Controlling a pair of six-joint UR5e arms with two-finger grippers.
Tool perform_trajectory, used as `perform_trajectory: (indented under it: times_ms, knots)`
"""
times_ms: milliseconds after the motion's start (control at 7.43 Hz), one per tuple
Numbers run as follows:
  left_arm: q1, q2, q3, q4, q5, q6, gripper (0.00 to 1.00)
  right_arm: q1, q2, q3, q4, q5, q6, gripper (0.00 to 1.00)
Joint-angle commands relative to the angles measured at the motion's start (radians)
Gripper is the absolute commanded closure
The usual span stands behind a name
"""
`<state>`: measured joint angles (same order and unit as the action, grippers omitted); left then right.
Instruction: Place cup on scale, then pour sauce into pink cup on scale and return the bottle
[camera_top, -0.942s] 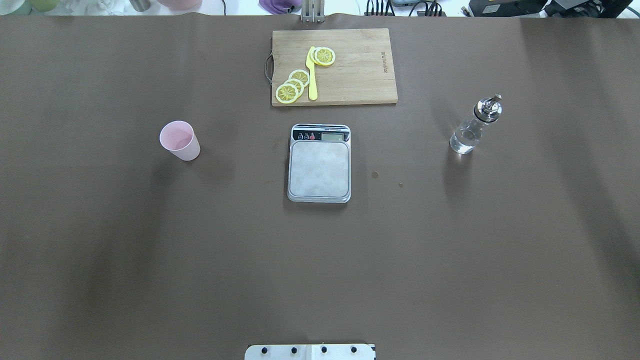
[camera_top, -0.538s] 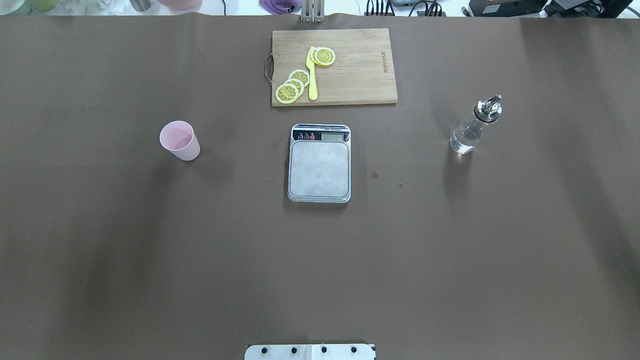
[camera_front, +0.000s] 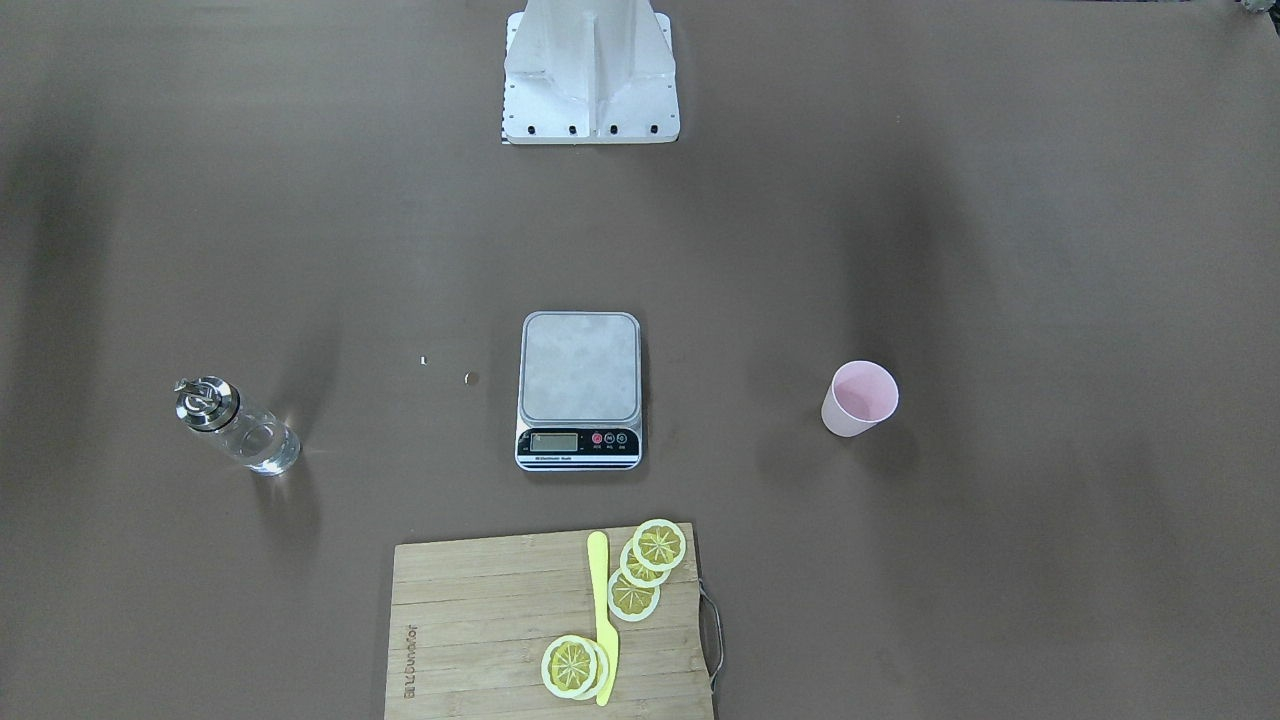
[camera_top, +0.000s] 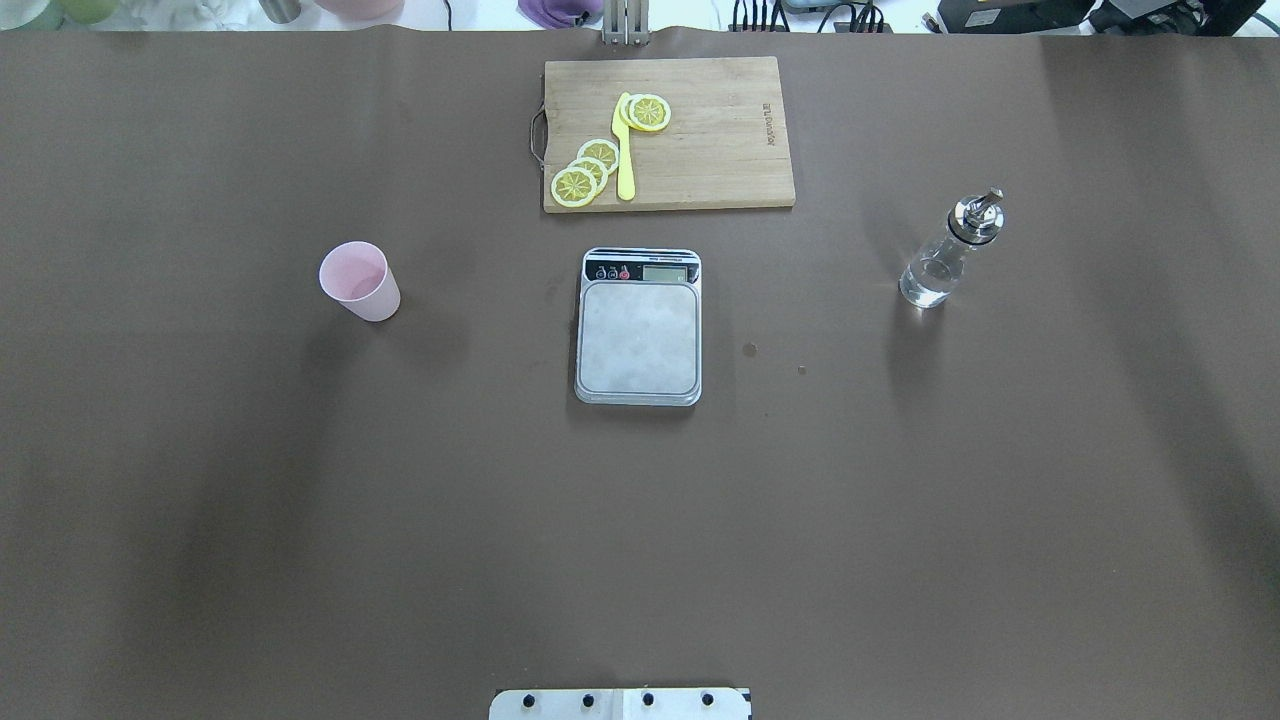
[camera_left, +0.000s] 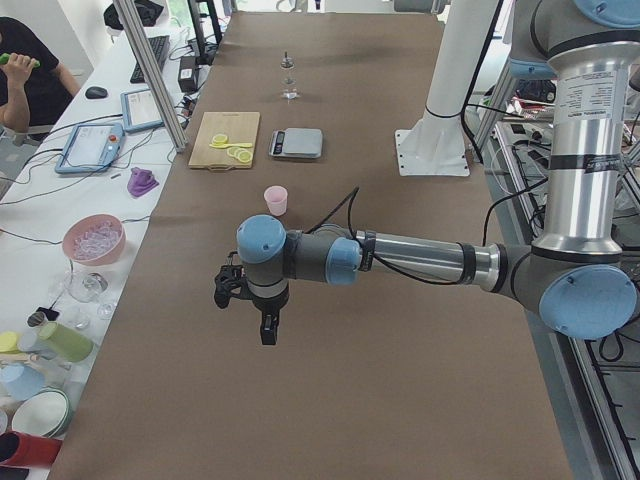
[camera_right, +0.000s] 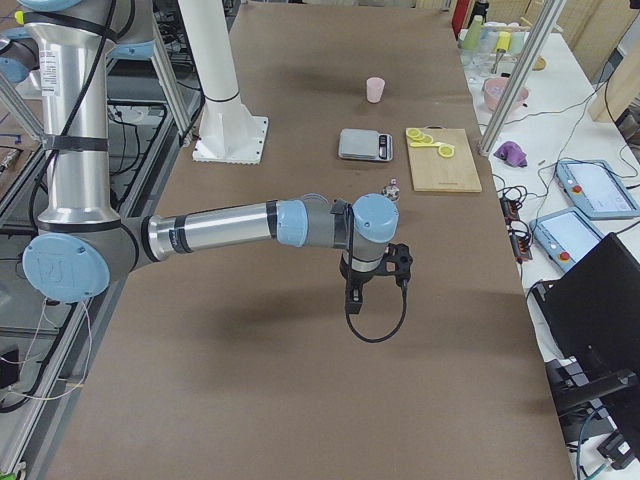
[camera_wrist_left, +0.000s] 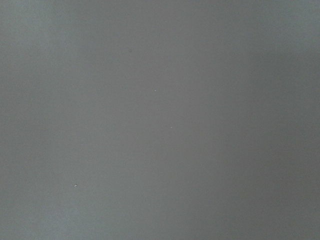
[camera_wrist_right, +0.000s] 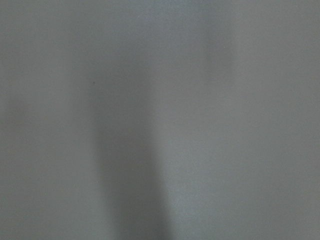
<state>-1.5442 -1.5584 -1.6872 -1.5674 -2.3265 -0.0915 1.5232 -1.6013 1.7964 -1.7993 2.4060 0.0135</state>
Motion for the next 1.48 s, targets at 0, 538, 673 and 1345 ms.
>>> perform_trajectory:
  times_ms: [0,538,673,1345]
  knots:
    - [0.003,-0.034,0.007,-0.003,0.004,0.006,0.02,0.0,-0.006,0.0,0.0,0.001,-0.001,0.0]
    - [0.003,-0.036,-0.009,-0.005,-0.005,0.012,0.02,0.006,-0.008,0.001,0.001,0.002,-0.001,0.0]
    - [0.004,-0.035,-0.015,-0.003,-0.004,0.012,0.02,0.008,-0.009,0.001,0.001,0.002,-0.001,0.0]
    - [0.031,-0.067,-0.022,-0.025,0.004,-0.034,0.02,0.008,-0.015,0.032,-0.002,0.008,-0.001,0.0]
